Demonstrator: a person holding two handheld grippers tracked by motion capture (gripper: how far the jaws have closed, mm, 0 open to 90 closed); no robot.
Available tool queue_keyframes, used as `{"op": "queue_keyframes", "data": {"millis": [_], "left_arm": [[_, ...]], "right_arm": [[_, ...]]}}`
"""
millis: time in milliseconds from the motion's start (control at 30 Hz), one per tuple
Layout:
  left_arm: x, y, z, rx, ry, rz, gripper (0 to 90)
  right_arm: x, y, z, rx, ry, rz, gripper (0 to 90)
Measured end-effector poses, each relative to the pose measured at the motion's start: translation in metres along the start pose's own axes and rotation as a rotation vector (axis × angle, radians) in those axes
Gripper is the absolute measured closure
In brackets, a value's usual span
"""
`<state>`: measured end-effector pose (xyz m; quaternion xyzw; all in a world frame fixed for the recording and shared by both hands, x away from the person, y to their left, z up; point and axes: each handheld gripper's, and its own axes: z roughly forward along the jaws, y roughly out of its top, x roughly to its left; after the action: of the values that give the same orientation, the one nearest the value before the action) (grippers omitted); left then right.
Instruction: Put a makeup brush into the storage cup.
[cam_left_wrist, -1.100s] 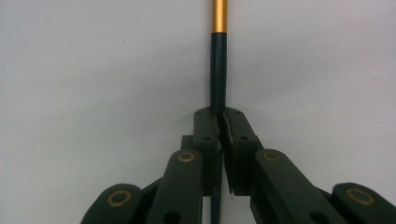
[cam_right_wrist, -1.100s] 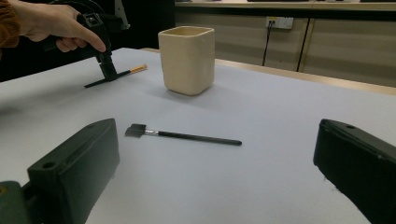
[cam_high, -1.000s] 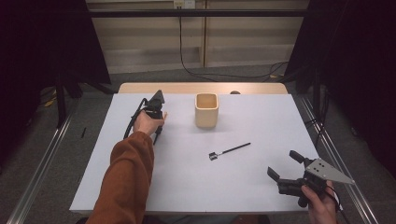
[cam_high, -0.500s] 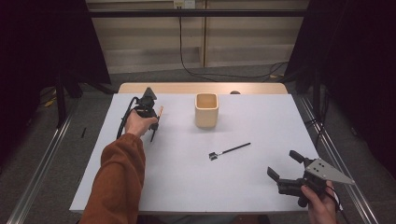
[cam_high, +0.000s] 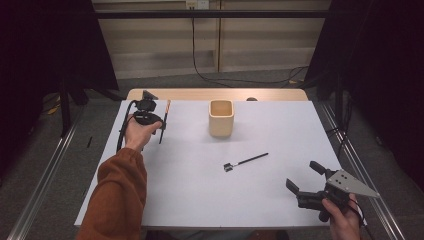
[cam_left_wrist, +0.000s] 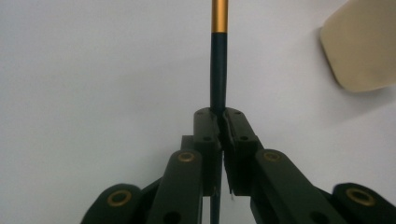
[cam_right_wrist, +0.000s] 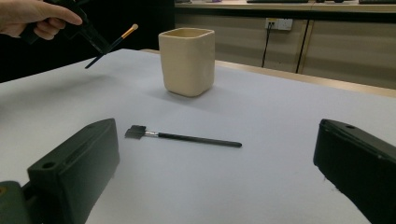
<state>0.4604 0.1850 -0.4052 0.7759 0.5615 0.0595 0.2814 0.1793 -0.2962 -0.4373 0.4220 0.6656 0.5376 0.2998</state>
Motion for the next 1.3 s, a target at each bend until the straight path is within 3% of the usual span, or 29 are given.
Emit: {"op": "queue_keyframes", "data": {"millis": [333,667,733,800,867,900,967,1067,1100,1233,1300], "left_arm": [[0.008,-0.015,-0.011,-0.166,-0.056,0.044,85.0],[-0.002,-0.022,-0.026,-0.298,-0.091,0.099,85.0],[-0.004,-0.023,-0.030,-0.333,-0.091,0.108,85.0],[-0.004,-0.024,-0.032,-0.364,-0.068,0.087,85.0],[-0.003,-0.025,-0.033,-0.389,-0.077,0.072,85.0],[-0.003,-0.026,-0.035,-0.409,-0.064,0.078,85.0],[-0.002,-0.029,-0.037,-0.449,-0.085,0.080,84.9],[-0.002,-0.033,-0.041,-0.500,-0.080,0.099,84.9],[-0.002,-0.035,-0.043,-0.518,-0.063,0.109,84.9],[0.000,-0.042,-0.049,-0.583,-0.099,0.116,84.9],[0.000,-0.046,-0.053,-0.600,-0.093,0.128,84.9]], "right_arm": [[0.000,0.000,0.000,0.002,-0.002,0.000,0.0],[0.000,0.000,0.001,0.003,-0.002,-0.002,0.0],[0.000,0.000,0.001,0.002,-0.001,-0.001,0.0],[0.000,0.000,0.001,0.002,-0.001,-0.001,0.0],[0.000,0.000,0.000,0.001,-0.001,-0.001,0.0],[0.000,0.000,0.000,0.001,-0.001,-0.001,0.0],[0.000,0.000,0.000,0.000,-0.003,-0.001,0.0],[0.000,0.000,0.000,0.001,-0.004,0.000,0.0],[0.000,0.000,0.000,0.001,-0.002,0.000,0.0],[0.000,0.000,0.000,0.000,0.000,-0.001,0.0],[0.000,0.000,0.000,0.000,0.000,0.000,0.0]]}}
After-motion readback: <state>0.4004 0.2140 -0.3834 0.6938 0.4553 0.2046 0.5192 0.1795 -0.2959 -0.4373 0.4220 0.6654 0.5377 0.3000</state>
